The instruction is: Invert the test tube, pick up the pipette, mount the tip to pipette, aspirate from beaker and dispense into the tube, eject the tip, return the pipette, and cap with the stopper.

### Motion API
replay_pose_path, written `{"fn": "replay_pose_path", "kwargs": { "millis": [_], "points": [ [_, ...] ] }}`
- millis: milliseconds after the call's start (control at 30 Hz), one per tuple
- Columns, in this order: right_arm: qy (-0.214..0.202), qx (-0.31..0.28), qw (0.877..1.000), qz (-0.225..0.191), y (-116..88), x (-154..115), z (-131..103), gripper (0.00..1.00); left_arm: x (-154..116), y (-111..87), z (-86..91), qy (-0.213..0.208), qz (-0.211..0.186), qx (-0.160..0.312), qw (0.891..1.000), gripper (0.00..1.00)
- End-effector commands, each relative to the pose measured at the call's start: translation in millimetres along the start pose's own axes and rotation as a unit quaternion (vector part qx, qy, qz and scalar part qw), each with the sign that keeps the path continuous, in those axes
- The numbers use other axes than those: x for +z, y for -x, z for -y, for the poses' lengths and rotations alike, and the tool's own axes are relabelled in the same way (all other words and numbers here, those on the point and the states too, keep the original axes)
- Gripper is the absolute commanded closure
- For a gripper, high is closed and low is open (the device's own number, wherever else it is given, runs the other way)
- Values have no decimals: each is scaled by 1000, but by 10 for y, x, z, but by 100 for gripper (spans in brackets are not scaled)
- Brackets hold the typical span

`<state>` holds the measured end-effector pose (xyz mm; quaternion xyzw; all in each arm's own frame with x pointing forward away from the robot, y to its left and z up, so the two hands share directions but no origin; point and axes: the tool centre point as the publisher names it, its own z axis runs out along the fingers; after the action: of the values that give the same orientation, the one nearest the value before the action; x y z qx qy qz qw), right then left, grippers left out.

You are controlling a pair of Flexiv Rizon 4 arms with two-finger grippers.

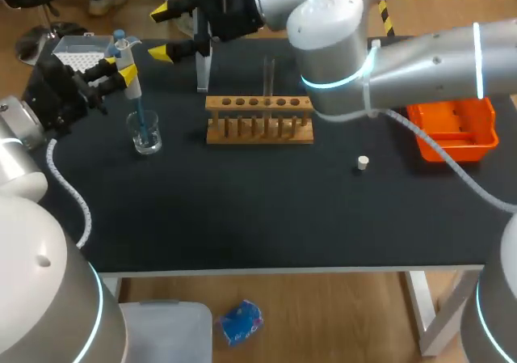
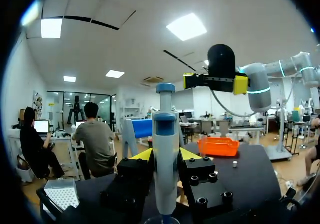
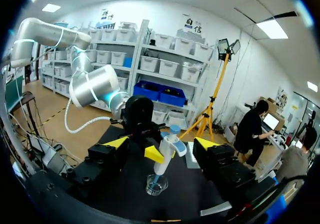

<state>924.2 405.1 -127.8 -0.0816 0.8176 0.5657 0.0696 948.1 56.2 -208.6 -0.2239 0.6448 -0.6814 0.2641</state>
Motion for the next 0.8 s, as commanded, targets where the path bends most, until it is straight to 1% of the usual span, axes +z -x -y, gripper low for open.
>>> {"fn": "replay_pose_path", "kwargs": {
  "millis": [33,167,200,267,333,433,567,800],
  "points": [
    [-53,7,993,-101,118,103,-48,100,1,6,-8,-2,0,0,1000,100],
    [-61,19,992,-107,139,168,-56,100,1,6,-8,-2,0,0,1000,100],
    [-54,32,992,-111,143,183,-57,100,1,6,-8,-2,0,0,1000,100],
    [-53,39,992,-110,150,216,-59,100,1,6,-8,-2,0,0,1000,100],
    [-36,58,991,-113,155,260,-64,100,1,6,-8,-2,0,0,1000,100],
    [-12,74,992,-106,171,312,-61,100,1,6,-8,-2,0,0,1000,100],
    [11,83,991,-100,192,358,-105,100,1,6,-8,-2,0,0,1000,100],
    [26,83,992,-93,199,469,-206,100,1,6,-8,-2,0,0,1000,100]
  ]
}}
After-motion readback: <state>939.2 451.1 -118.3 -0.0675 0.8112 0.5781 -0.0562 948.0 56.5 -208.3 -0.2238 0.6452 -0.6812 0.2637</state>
